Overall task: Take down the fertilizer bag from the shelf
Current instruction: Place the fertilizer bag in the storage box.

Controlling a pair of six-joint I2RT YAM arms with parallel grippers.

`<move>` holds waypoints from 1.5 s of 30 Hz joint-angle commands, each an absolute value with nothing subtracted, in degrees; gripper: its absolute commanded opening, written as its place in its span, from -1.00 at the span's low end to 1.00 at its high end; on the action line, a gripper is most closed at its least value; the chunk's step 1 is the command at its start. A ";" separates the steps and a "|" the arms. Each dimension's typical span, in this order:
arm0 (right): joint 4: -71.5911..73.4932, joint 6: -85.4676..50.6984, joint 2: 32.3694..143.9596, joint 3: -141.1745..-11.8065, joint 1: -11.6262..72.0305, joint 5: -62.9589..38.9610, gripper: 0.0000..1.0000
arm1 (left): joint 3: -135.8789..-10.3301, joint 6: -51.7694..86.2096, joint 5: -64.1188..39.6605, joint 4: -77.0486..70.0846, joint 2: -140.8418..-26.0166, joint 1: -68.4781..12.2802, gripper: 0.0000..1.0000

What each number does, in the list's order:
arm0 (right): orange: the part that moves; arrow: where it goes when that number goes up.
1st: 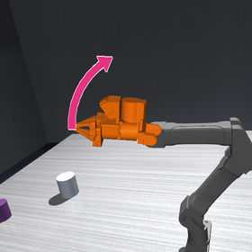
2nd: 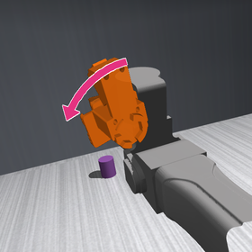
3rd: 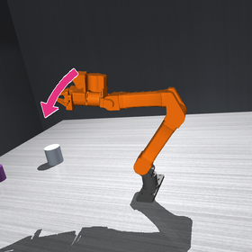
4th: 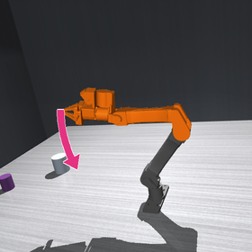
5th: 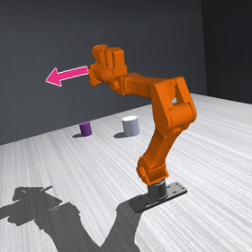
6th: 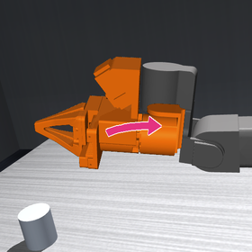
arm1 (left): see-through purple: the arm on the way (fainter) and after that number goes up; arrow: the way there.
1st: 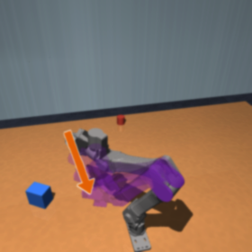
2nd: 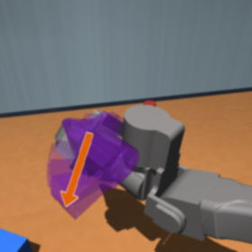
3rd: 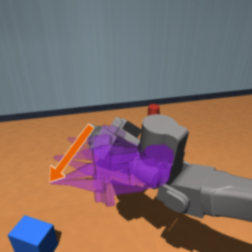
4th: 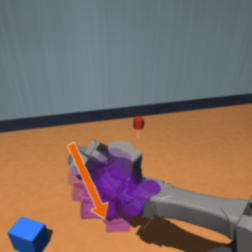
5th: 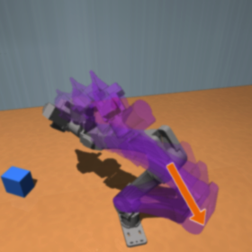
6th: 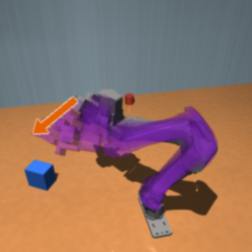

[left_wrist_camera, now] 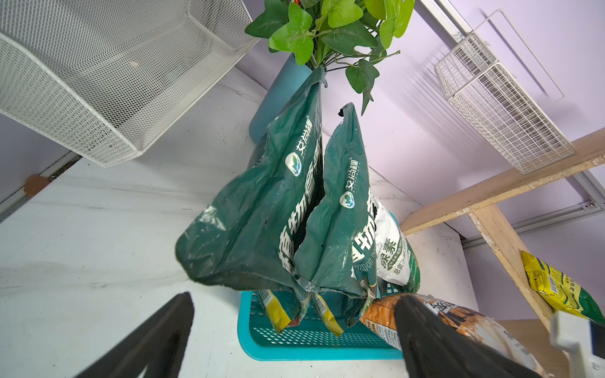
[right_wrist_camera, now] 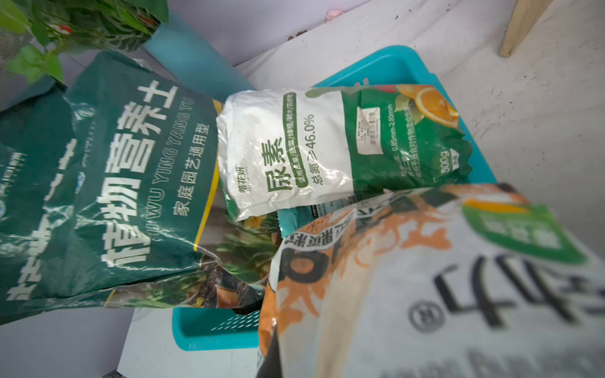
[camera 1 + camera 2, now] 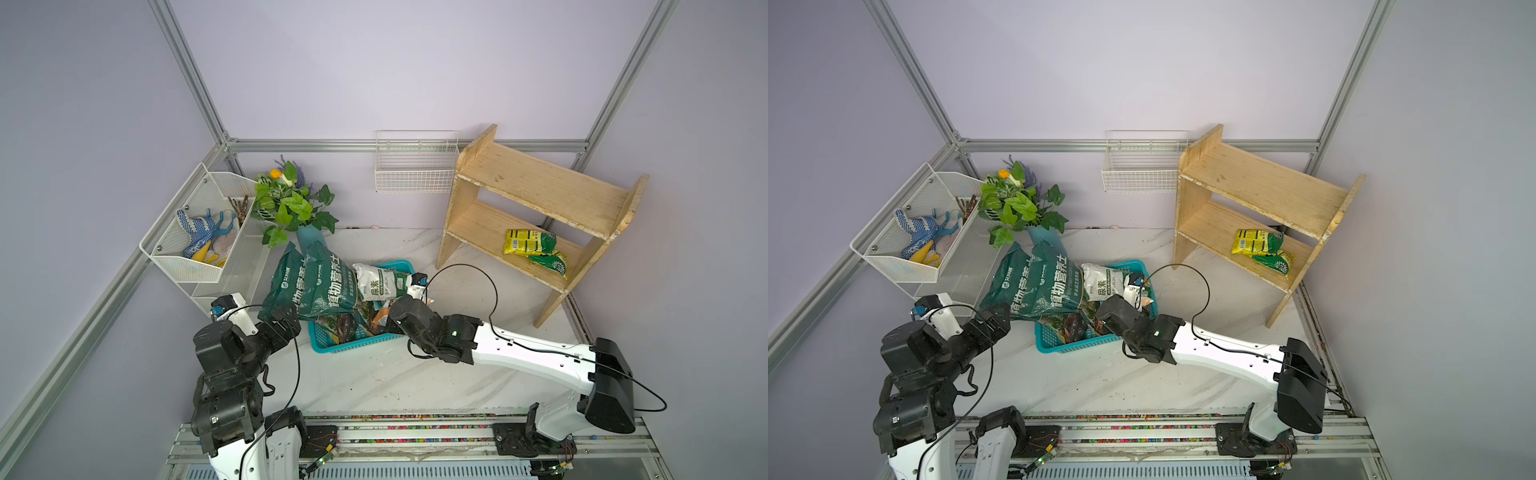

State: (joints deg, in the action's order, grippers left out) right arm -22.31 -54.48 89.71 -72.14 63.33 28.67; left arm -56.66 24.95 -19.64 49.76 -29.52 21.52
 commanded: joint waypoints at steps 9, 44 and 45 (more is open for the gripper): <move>-17.14 -54.58 95.56 -76.64 60.45 26.49 -1.00 | -56.07 24.87 -20.13 49.41 -28.94 21.45 0.99; -9.46 -45.09 93.29 -70.81 58.80 38.88 0.28 | -56.07 24.87 -20.14 49.48 -28.91 21.18 0.99; -8.76 -43.55 92.49 -70.55 58.70 39.64 0.42 | -56.08 24.87 -20.14 49.47 -28.92 21.18 0.99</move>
State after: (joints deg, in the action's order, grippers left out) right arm -13.19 -49.52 96.53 -70.76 59.24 33.21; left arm -56.66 24.95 -19.64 49.74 -29.50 21.37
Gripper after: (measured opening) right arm 0.680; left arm 0.995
